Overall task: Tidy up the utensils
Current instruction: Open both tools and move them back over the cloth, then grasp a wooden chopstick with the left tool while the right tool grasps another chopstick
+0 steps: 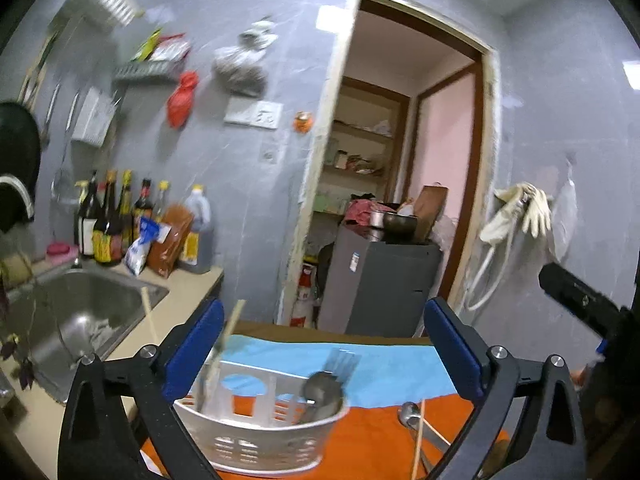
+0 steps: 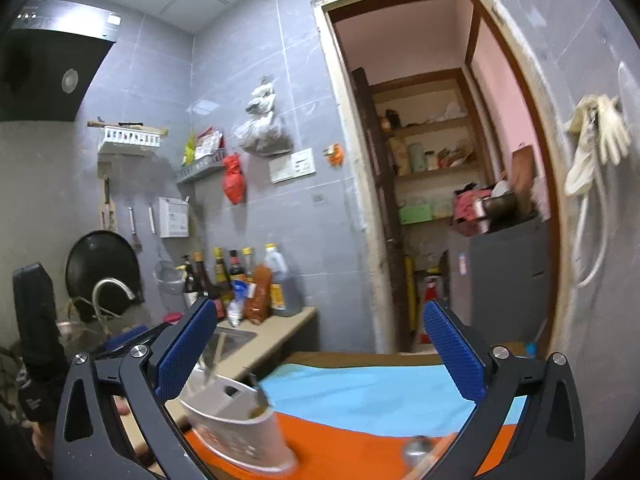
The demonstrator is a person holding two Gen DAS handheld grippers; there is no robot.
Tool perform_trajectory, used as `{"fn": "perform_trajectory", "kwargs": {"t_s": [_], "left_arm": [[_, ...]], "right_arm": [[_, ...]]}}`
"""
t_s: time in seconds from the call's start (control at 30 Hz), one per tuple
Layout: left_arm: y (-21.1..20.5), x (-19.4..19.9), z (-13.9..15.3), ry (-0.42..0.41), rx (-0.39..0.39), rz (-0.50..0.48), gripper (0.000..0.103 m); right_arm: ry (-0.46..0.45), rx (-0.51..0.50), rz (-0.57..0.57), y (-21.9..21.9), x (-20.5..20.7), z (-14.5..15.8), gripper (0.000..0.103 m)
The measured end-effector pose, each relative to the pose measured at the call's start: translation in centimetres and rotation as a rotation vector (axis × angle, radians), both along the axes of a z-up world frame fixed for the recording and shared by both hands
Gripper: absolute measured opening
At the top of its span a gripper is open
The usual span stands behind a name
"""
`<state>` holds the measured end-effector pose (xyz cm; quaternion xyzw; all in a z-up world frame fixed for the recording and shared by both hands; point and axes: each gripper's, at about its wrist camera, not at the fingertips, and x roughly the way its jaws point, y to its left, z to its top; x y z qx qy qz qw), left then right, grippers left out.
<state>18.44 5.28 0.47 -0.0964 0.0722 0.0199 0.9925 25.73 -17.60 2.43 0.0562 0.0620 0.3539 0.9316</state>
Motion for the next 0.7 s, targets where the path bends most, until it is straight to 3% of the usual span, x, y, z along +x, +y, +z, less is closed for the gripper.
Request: {"fn": "perform_trajectory", "kwargs": {"t_s": [0.2,0.4,0.7], "left_arm": [[-4.8,0.4,-0.4,0.003,0.051,-0.013,0.098],[-8.9,1.8,-2.3,0.068,0.089,-0.043,0.099],[-13.4,5.8,-8.2,0.270,0.071,-0.163,0.099]], "right_arm": [[-0.013,-0.048,-0.086,-4.8,-0.5,0.2,0.103],[0.014,-0.081,-0.136,-8.7,0.1,-2.1,0.103],[0.203,-0.161,-0.195,-13.3,3.2,-8.2,0.103]]}}
